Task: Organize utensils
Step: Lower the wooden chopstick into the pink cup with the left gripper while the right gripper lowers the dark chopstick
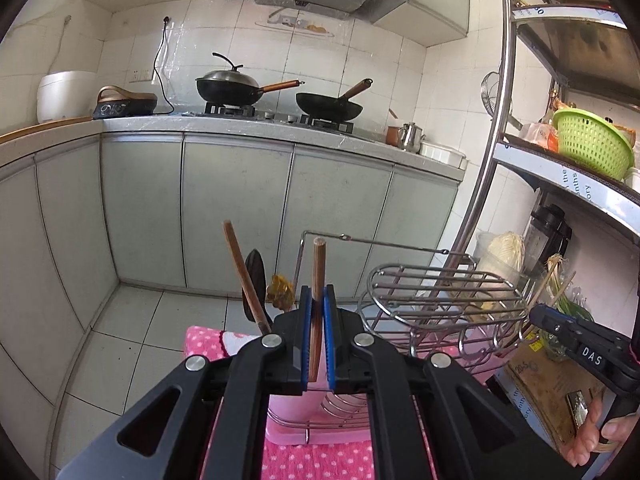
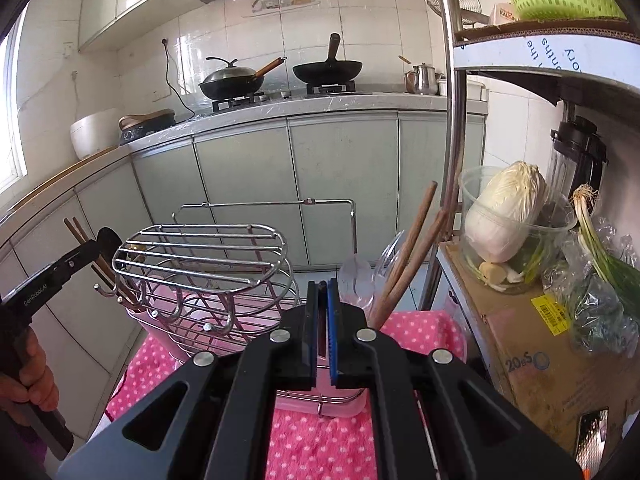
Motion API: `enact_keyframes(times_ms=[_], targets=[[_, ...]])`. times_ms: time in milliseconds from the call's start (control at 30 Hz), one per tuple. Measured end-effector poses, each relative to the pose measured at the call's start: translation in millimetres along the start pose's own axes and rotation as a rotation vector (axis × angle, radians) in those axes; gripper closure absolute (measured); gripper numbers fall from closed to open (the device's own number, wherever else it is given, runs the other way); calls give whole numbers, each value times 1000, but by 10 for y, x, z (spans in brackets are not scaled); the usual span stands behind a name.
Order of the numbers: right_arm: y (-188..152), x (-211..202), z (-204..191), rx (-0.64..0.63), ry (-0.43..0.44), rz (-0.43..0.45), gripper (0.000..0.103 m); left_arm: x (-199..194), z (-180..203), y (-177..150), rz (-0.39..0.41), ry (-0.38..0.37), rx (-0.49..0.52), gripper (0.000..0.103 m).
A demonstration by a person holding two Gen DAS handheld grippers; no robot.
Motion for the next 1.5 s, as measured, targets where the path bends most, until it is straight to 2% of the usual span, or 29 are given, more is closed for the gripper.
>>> enact_keyframes(times_ms=[233, 633, 933, 1500], targets=[[17, 37, 42, -2, -15, 7, 99, 41, 87, -17, 20, 16, 47, 98], [123, 19, -24, -64, -36, 57, 99, 109, 79, 78, 19, 31, 16, 98], [24, 69, -56, -62, -31, 25, 99, 116, 107, 57, 19, 30, 25, 98], [-5, 148, 93, -43, -46, 21, 99, 159, 1, 38, 26, 42, -1, 98]])
Point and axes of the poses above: each gripper's, at about its wrist camera, not at the fingertips, and x roughly the way its jaws point, z to its right, y to its top, the point moved 4 cm from there along x, roughly the way its jaws point, and after that the axes turned 15 degrees about z, right-handed, at the moved point
